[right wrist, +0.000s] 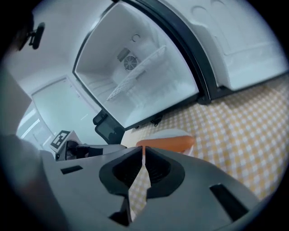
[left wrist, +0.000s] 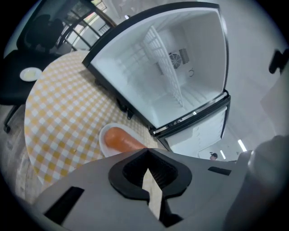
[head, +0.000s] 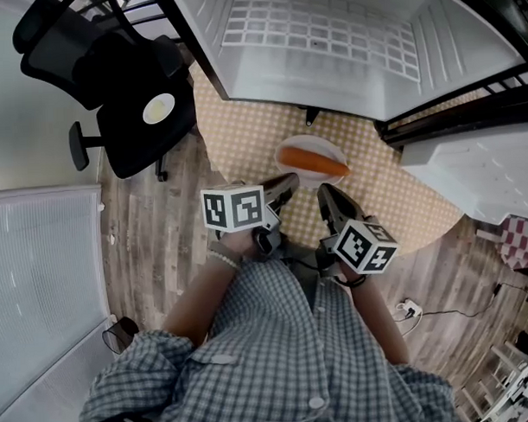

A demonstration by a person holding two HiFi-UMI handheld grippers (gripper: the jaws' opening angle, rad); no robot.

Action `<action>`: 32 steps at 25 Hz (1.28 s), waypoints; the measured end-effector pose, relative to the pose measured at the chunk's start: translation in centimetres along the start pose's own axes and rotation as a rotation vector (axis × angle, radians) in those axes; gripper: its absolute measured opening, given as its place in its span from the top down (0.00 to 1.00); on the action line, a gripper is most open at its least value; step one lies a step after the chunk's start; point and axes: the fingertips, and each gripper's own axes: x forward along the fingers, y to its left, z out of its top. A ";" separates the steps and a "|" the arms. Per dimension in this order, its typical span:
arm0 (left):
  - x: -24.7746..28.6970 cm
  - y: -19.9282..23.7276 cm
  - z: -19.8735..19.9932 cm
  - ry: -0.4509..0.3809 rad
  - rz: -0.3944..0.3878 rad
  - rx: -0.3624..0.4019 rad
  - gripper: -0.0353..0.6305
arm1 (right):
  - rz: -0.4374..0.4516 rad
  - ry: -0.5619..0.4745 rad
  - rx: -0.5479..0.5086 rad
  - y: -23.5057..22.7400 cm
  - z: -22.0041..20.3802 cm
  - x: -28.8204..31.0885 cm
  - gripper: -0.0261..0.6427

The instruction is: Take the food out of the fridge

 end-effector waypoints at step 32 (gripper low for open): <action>-8.6 -13.0 9.2 -0.342 0.047 0.700 0.94 | -0.021 -0.395 -0.502 8.2 14.3 -6.8 0.94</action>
